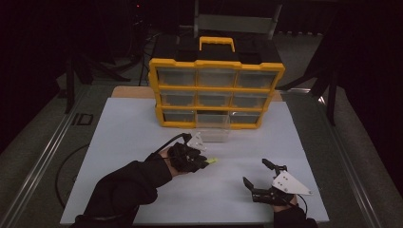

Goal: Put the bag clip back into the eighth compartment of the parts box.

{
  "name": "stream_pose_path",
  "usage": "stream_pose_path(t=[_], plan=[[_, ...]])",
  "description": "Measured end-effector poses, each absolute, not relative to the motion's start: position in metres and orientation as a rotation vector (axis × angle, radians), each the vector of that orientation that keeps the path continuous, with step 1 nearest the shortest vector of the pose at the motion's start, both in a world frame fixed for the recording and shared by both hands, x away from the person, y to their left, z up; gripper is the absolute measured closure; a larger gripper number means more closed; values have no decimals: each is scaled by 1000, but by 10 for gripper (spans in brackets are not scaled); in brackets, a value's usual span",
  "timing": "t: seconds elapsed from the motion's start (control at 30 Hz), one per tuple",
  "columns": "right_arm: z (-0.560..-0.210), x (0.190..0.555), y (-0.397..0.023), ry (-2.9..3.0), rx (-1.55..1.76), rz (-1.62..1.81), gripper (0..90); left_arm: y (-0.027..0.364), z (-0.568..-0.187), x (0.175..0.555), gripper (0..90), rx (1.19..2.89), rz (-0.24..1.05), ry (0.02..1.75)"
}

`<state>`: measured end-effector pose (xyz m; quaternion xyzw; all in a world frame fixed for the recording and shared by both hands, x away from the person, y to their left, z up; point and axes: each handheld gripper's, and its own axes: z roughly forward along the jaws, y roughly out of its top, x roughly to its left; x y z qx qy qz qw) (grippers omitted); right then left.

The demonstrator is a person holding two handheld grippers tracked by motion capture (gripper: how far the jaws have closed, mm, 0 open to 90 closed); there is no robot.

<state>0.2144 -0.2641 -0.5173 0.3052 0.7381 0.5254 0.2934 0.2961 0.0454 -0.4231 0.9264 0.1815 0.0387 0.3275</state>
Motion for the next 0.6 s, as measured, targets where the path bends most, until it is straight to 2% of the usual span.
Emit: stream_pose_path(t=[0.6], plan=[[-518,215,-264,1967,811,1398,92,53,-367,322,783,2370,173,427]])
